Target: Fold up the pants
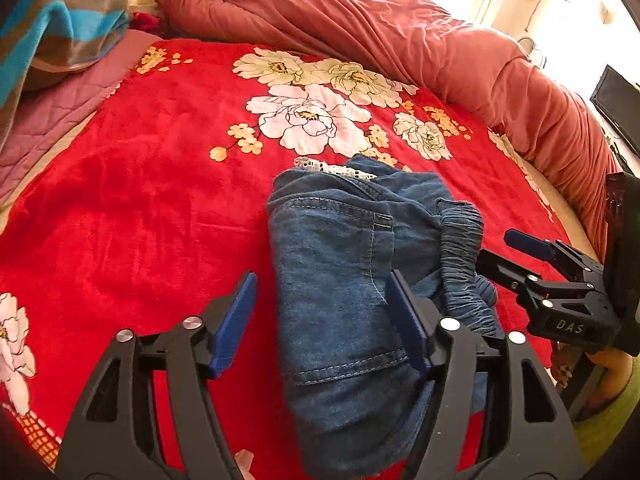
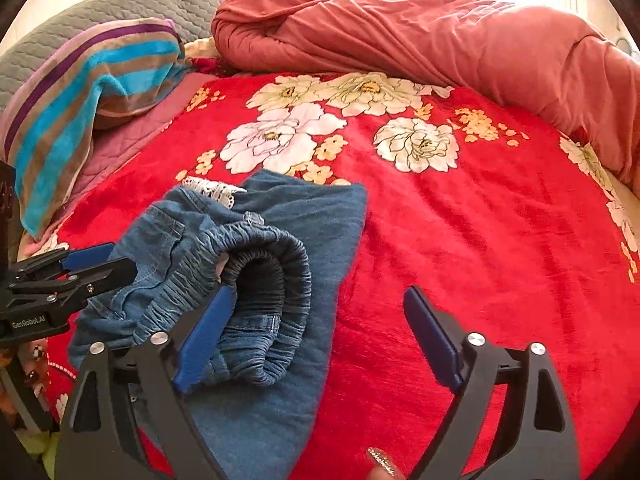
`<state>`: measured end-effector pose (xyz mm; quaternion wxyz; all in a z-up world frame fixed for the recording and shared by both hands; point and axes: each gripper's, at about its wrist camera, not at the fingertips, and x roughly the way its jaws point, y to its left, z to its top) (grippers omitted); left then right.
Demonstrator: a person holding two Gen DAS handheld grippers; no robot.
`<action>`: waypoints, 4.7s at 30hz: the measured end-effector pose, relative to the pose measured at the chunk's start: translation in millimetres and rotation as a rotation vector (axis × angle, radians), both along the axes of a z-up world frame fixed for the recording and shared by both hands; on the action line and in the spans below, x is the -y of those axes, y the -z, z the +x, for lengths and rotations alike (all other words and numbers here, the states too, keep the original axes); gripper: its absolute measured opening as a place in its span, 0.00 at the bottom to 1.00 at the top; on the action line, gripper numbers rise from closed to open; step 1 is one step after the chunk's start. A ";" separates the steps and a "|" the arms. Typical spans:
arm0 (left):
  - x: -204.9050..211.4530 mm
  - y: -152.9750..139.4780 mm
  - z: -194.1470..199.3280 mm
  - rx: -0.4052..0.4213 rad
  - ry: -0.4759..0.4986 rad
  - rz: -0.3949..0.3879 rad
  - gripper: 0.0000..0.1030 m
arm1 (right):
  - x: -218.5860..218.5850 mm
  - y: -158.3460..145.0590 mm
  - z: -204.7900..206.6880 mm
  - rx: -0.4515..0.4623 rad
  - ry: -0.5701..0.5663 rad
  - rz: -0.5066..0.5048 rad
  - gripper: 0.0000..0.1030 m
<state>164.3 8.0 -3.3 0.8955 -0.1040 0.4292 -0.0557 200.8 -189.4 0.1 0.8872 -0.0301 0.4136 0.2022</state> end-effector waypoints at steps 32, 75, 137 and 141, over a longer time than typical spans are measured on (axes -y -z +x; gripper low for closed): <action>2.1 -56.3 -51.1 0.122 -0.036 0.110 0.91 | 27.0 -69.4 -60.2 0.175 0.042 0.100 0.96; 14.5 -38.1 -190.0 0.136 -0.044 0.126 0.91 | 31.6 -42.0 -200.7 0.193 0.034 0.049 0.96; 18.6 -16.4 -189.4 0.068 -0.051 0.117 0.91 | 34.5 -10.4 -200.1 0.095 0.087 0.034 0.96; 18.5 -16.3 -189.7 0.072 -0.049 0.113 0.91 | 35.4 -9.0 -200.2 0.093 0.089 0.034 0.96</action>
